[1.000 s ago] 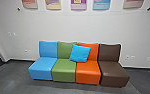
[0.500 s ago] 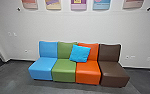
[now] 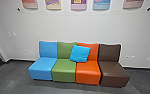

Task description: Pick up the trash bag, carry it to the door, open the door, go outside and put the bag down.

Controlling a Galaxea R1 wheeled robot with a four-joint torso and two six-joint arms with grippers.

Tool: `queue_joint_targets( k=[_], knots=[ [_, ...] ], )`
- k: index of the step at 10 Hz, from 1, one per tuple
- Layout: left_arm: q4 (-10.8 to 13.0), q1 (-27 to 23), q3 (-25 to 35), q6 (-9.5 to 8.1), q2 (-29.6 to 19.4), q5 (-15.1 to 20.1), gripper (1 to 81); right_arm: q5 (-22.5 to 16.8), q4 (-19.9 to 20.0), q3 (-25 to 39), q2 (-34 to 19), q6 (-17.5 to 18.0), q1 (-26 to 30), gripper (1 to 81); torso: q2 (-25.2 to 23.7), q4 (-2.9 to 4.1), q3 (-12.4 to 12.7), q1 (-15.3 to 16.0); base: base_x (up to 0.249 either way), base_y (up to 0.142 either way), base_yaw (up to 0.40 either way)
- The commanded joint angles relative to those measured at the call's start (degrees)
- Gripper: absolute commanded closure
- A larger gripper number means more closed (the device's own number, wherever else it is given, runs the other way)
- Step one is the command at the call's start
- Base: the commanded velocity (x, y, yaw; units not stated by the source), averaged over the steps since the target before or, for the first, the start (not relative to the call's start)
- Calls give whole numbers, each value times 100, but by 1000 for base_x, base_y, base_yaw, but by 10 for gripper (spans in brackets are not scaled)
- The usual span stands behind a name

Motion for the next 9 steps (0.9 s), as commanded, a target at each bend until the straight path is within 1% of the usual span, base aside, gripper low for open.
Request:
queue_joint_targets(
  k=[1,2,3,4,5,6,7,8,9],
  knots=[
    [-11,-156,826,-15,-575,241,10,-420,9,966,-745,30,158,10,0,0,0,0,0,0,0],
    [-11,-156,968,-24,-735,231,10,-446,19,1125,-860,30,150,10,0,0,0,0,0,0,0],
    [-54,-183,1109,-103,-911,240,10,-464,27,1328,-1019,39,150,10,0,-185,-300,0,0,0,0],
    [-194,-244,1205,-261,-1085,240,10,-464,27,1571,-1219,39,167,10,-573,-287,-489,369,0,0,0],
    [-327,-314,1346,-341,-1254,240,10,-464,36,1829,-1432,57,176,10,-597,-306,-559,380,0,0,0],
    [-510,-410,1434,-367,-1385,257,10,-438,44,2108,-1667,65,167,10,-711,-353,-685,450,0,0,0],
    [-731,-541,1434,-367,-1447,310,10,-420,53,2303,-1845,65,167,10,-905,-382,-858,568,0,0,0],
    [-881,-665,1452,-367,-1509,433,10,-394,123,2496,-2028,65,158,10,-1087,-422,-1018,682,0,0,0],
    [-968,-823,1461,-367,-1544,669,10,-367,141,2672,-2213,65,150,10,-1332,-459,-1236,837,0,0,0]
  ],
)
